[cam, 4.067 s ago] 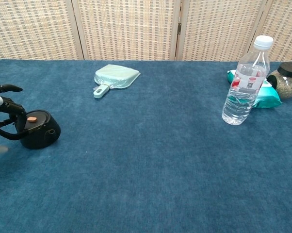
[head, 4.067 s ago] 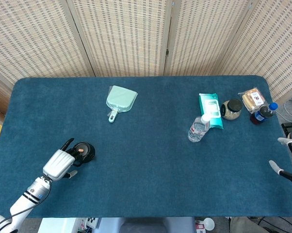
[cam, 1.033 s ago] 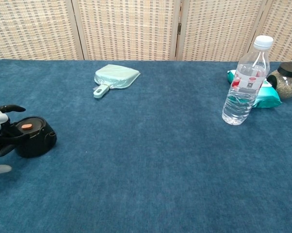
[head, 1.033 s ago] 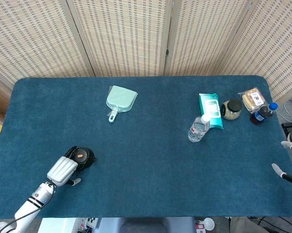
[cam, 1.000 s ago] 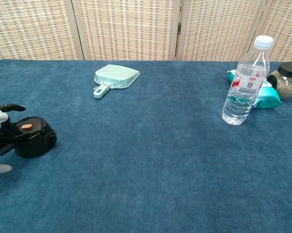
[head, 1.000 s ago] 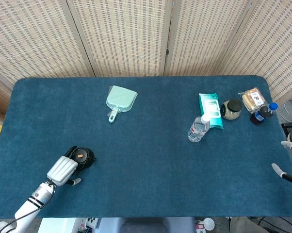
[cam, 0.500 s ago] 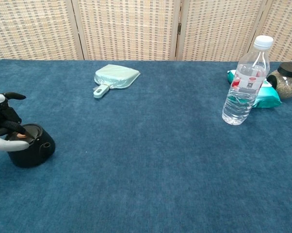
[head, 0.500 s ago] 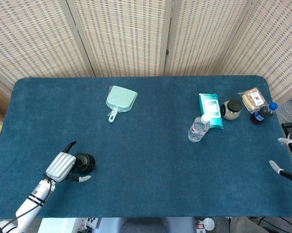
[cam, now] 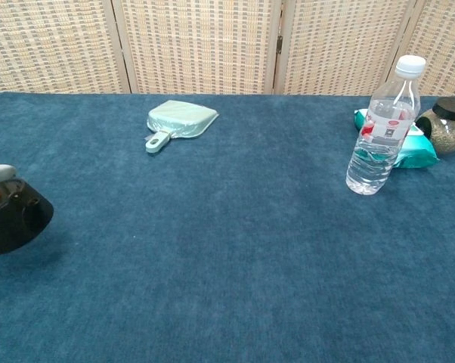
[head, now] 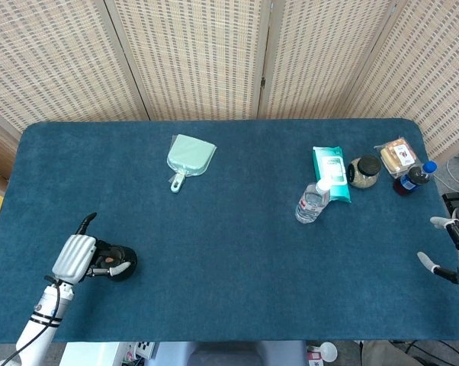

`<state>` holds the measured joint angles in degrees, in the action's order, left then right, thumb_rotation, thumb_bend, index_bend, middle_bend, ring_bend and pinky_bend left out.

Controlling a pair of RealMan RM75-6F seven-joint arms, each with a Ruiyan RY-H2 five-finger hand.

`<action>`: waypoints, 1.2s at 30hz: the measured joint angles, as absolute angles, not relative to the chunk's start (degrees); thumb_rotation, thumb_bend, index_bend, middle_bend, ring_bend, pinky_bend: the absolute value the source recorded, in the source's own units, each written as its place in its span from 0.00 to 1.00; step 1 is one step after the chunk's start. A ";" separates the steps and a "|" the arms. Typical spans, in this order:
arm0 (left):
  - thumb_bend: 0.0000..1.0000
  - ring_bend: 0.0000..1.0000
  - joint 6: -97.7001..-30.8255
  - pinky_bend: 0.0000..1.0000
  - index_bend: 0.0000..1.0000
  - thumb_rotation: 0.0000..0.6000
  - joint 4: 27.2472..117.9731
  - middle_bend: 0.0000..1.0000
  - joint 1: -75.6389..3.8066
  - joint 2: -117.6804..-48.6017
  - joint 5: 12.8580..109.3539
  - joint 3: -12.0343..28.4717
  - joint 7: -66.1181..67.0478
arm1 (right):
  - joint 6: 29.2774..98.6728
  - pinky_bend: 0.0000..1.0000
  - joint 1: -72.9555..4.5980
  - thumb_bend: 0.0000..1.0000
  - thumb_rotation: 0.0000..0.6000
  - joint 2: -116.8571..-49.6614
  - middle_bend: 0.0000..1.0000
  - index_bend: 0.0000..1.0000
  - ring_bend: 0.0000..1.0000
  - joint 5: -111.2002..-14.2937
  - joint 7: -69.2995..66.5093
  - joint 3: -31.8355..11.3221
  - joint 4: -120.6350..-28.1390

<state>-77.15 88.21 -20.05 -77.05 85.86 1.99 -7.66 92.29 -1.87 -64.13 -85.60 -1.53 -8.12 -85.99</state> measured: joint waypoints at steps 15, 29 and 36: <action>0.22 0.90 -80.43 0.31 1.00 0.44 92.08 1.00 -17.56 -76.10 82.52 5.39 -6.00 | 91.51 0.31 -2.37 0.13 1.00 -64.48 0.40 0.32 0.28 -85.30 -1.95 -8.05 -85.44; 0.26 0.90 -80.75 0.38 1.00 0.89 90.92 1.00 -17.42 -76.88 82.82 6.42 -5.12 | 91.58 0.31 -1.97 0.13 1.00 -64.67 0.40 0.32 0.28 -85.00 -2.34 -7.69 -84.76; 0.27 0.90 -80.65 0.39 1.00 0.89 90.07 1.00 -17.42 -77.17 83.23 6.42 -5.02 | 91.83 0.31 -1.77 0.13 1.00 -64.70 0.40 0.32 0.28 -85.05 -2.41 -7.57 -84.62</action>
<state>-80.65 90.07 -17.42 -77.17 83.23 6.42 -5.02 91.83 -1.77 -64.70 -85.05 -2.41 -7.57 -84.62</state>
